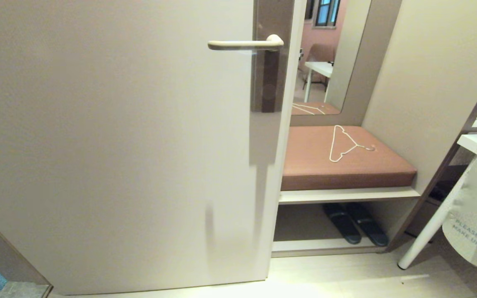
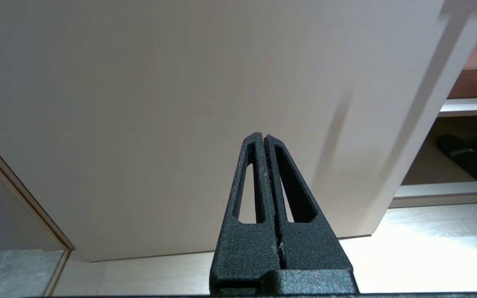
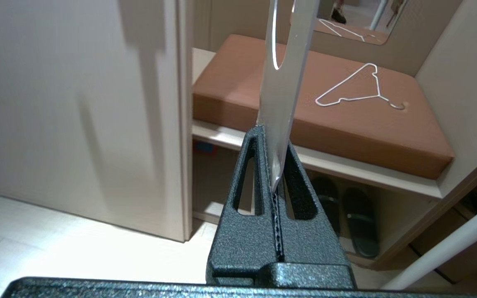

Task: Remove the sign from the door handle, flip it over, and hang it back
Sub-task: Hand it to the other hand

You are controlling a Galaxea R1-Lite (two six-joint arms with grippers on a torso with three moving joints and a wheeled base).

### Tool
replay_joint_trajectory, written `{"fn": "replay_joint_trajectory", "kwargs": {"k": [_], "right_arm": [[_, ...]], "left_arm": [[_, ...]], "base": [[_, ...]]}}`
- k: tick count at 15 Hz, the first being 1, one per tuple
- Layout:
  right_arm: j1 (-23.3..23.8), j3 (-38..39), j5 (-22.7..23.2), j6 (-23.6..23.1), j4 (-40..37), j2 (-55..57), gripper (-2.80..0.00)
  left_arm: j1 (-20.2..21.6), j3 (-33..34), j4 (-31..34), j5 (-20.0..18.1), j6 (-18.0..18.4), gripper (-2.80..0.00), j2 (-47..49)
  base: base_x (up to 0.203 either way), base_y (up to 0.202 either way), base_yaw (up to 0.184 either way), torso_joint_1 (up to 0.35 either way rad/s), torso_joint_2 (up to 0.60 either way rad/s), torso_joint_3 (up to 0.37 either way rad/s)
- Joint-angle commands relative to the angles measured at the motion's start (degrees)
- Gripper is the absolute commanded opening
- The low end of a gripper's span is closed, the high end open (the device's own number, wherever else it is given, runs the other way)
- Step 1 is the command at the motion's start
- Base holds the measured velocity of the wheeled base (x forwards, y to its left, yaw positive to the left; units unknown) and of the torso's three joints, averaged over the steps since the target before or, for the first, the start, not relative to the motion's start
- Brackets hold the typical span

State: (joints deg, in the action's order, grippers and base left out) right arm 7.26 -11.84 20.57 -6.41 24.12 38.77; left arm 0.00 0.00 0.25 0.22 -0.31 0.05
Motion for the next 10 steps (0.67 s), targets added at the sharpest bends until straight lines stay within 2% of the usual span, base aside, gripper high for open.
{"fn": "replay_joint_trajectory", "kwargs": {"k": [1,3,6,7,10], "right_arm": [[-0.3,3.9,0.3,0.5,-0.9,-10.5,-2.80],[-2.7,6.4,-1.1,1.2,-2.7,-16.1,-2.80],[-3.9,10.1,-5.2,2.0,-7.0,-23.0,-2.80],[-4.4,11.0,-7.3,2.3,-7.8,-23.7,-2.80],[-5.4,11.8,-9.0,2.9,-10.3,-25.9,-2.80]], "left_arm": [[0.0,0.0,0.0,0.0,0.0,-2.80,0.0],[0.0,0.0,0.0,0.0,0.0,-2.80,0.0],[0.0,0.0,0.0,0.0,0.0,-2.80,0.0],[0.0,0.0,0.0,0.0,0.0,-2.80,0.0],[0.0,0.0,0.0,0.0,0.0,-2.80,0.0]], "base": [[0.000,0.000,0.000,0.000,0.00,0.000],[0.000,0.000,0.000,0.000,0.00,0.000],[0.000,0.000,0.000,0.000,0.00,0.000],[0.000,0.000,0.000,0.000,0.00,0.000],[0.000,0.000,0.000,0.000,0.00,0.000]]}}
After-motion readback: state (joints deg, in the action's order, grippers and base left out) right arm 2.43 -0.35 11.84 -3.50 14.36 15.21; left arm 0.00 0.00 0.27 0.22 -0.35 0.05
